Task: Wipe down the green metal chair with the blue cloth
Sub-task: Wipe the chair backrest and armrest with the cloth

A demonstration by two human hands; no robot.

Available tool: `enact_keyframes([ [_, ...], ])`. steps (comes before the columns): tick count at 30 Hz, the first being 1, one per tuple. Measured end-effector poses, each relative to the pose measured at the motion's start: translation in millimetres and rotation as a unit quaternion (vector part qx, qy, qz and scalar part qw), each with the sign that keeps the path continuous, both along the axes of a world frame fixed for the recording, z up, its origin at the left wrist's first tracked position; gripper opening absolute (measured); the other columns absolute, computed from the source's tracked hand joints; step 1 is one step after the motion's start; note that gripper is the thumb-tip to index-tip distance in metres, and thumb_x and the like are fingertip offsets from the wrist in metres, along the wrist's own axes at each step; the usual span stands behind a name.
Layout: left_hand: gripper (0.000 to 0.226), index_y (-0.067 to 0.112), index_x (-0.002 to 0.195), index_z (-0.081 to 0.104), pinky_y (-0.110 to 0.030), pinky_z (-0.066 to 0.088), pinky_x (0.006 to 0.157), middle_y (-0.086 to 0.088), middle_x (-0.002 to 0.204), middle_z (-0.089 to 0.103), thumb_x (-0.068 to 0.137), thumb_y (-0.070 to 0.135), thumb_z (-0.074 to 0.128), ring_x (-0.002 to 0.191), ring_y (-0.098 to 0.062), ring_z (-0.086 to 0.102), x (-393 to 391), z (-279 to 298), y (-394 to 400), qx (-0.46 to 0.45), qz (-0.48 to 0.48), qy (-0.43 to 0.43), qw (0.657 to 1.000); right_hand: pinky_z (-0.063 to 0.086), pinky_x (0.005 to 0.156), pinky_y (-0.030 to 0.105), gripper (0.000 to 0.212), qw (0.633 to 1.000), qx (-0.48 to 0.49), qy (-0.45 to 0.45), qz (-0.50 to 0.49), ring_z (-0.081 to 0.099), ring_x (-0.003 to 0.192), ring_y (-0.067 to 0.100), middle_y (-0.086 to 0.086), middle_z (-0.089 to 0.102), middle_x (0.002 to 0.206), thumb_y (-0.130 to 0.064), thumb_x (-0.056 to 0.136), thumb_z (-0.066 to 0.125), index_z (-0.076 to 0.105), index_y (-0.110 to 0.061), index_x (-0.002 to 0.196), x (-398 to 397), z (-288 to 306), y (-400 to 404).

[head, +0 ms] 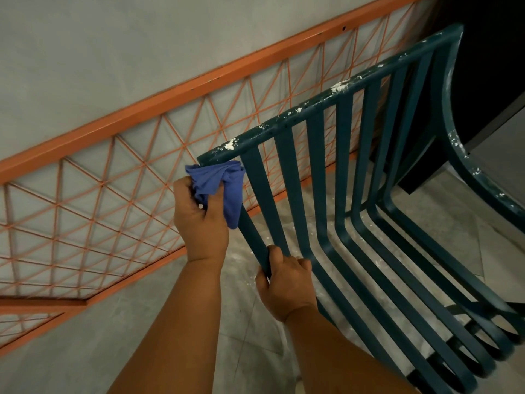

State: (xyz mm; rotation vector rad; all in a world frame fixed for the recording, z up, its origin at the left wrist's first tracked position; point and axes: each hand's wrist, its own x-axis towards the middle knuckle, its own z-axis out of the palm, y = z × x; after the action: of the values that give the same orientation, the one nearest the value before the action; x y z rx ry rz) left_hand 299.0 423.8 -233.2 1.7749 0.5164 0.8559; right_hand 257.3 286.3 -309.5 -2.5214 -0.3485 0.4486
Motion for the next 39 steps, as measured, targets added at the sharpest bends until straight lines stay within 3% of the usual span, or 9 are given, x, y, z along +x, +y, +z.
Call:
enact_keyframes([
  [3,0.025,0.026,0.103,0.050,-0.018,0.047,0.073,0.010,0.094,0.059,0.086,0.040,0.061,0.081,0.001,0.056,-1.6,-2.8,-6.4,-0.036,0.020,0.007,0.999,0.028,0.106,0.037,0.030,1.000,-0.004,-0.004,-0.001,0.054,0.088,0.013,-0.006,0.062,0.094,-0.047,0.094,0.039,0.037,-0.032,0.120,-0.9,-1.5,0.9],
  [8,0.040,0.011,0.120,0.044,-0.011,0.046,0.079,0.010,0.108,0.058,0.087,0.015,0.067,0.094,0.007,0.058,-1.6,-7.3,-21.0,-0.014,-0.028,0.045,0.998,0.031,0.104,0.037,0.028,1.000,-0.011,-0.017,0.004,0.055,0.084,0.014,-0.006,0.061,0.090,-0.044,0.093,0.038,0.037,-0.030,0.118,-0.5,-0.6,1.7],
  [13,0.041,0.012,0.124,0.058,-0.050,0.049,0.095,-0.002,0.113,0.067,0.090,0.035,0.060,0.107,-0.020,0.063,-1.0,-14.2,7.7,-0.221,-0.184,0.117,0.950,0.029,0.103,0.035,0.028,1.000,-0.003,-0.010,0.009,0.050,0.085,0.013,-0.006,0.058,0.091,-0.045,0.094,0.039,0.038,-0.030,0.118,0.0,2.0,-0.2],
  [17,0.022,0.030,0.095,0.074,-0.042,0.052,0.085,0.012,0.095,0.073,0.077,0.041,0.069,0.093,-0.011,0.066,-6.7,-14.6,16.4,-0.322,-0.254,0.143,0.901,0.032,0.101,0.034,0.025,1.000,-0.007,-0.022,0.005,0.050,0.081,0.012,-0.008,0.057,0.087,-0.044,0.093,0.039,0.039,-0.031,0.114,-1.7,0.3,1.8],
  [21,0.019,0.022,0.109,0.062,-0.042,0.052,0.085,0.004,0.102,0.070,0.091,0.024,0.058,0.101,-0.019,0.062,-10.7,-10.9,21.5,-0.337,-0.277,0.185,0.880,0.033,0.100,0.035,0.024,1.000,-0.012,-0.019,0.001,0.051,0.079,0.012,-0.008,0.058,0.086,-0.045,0.093,0.040,0.040,-0.031,0.112,-1.7,-0.7,3.5],
  [27,0.049,0.025,0.105,0.073,-0.033,0.054,0.088,0.005,0.111,0.070,0.061,0.041,0.086,0.108,-0.013,0.063,4.3,14.9,39.5,-0.364,-0.297,0.007,0.883,0.028,0.105,0.034,0.027,1.000,-0.001,-0.006,0.001,0.052,0.087,0.012,-0.007,0.059,0.092,-0.044,0.095,0.040,0.040,-0.030,0.118,-1.6,3.2,0.6],
  [30,0.034,0.024,0.118,0.063,-0.036,0.049,0.095,0.006,0.116,0.068,0.086,0.011,0.068,0.114,-0.016,0.059,10.7,21.7,39.8,-0.275,-0.286,-0.019,0.918,0.029,0.106,0.035,0.028,1.000,-0.010,-0.015,0.005,0.054,0.084,0.013,-0.010,0.053,0.085,-0.043,0.094,0.040,0.040,-0.029,0.118,-1.8,4.0,2.3],
  [33,0.058,0.031,0.122,0.055,-0.042,0.049,0.097,0.008,0.118,0.065,0.085,-0.013,0.059,0.115,-0.015,0.059,4.4,19.0,25.6,-0.180,-0.252,0.021,0.951,0.027,0.107,0.036,0.030,1.000,-0.011,-0.007,0.003,0.054,0.087,0.014,-0.007,0.058,0.091,-0.043,0.094,0.040,0.039,-0.029,0.120,-1.0,4.0,2.5],
  [39,0.068,0.010,0.125,0.041,-0.025,0.051,0.086,0.006,0.109,0.058,0.071,-0.006,0.079,0.099,-0.006,0.061,5.6,22.7,26.3,-0.025,-0.239,0.051,0.969,0.027,0.107,0.037,0.032,1.000,-0.025,-0.006,0.013,0.051,0.085,0.012,-0.010,0.048,0.085,-0.046,0.094,0.037,0.036,-0.030,0.123,0.3,2.5,1.8],
])
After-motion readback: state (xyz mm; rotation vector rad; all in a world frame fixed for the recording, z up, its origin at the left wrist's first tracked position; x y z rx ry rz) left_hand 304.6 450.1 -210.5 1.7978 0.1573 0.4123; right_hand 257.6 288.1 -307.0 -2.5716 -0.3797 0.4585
